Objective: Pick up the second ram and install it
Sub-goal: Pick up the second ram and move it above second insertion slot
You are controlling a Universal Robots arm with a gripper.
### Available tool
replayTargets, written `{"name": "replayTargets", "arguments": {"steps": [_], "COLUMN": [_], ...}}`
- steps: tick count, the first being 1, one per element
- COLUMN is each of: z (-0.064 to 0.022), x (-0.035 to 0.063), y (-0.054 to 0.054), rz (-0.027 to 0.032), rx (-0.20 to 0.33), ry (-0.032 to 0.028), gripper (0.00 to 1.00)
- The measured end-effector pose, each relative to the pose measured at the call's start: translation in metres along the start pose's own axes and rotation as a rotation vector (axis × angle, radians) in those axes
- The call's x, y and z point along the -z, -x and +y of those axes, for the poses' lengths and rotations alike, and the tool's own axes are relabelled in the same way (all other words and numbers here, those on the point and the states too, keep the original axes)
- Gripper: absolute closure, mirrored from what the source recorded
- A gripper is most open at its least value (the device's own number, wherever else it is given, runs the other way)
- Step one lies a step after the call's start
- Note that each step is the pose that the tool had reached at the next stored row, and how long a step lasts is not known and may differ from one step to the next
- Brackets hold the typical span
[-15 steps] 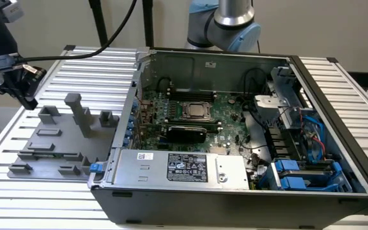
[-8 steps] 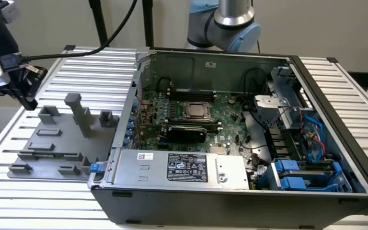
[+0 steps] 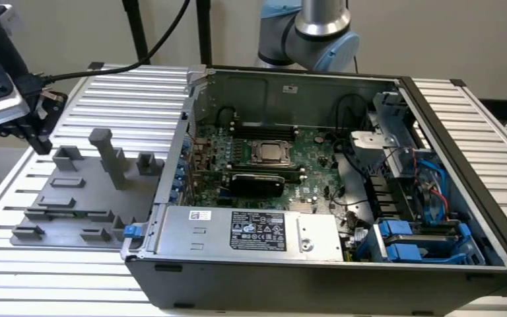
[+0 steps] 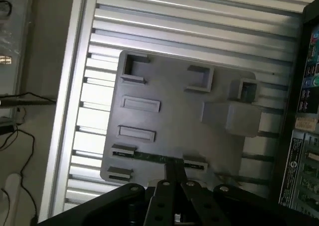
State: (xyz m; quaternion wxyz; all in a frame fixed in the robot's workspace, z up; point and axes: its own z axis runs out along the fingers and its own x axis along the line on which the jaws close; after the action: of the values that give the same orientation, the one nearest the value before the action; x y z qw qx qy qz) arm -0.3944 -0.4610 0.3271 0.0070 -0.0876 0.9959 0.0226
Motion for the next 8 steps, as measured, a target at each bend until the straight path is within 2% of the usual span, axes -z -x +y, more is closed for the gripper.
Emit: {"name": "replayTargets", "arguments": {"steps": [8], "z": [-0.0003], "x": [-0.0069], "y": [-0.0001], "rz": [0.0064], "rx": [0.144], "ry": [0.0025], "gripper": [1.0]}}
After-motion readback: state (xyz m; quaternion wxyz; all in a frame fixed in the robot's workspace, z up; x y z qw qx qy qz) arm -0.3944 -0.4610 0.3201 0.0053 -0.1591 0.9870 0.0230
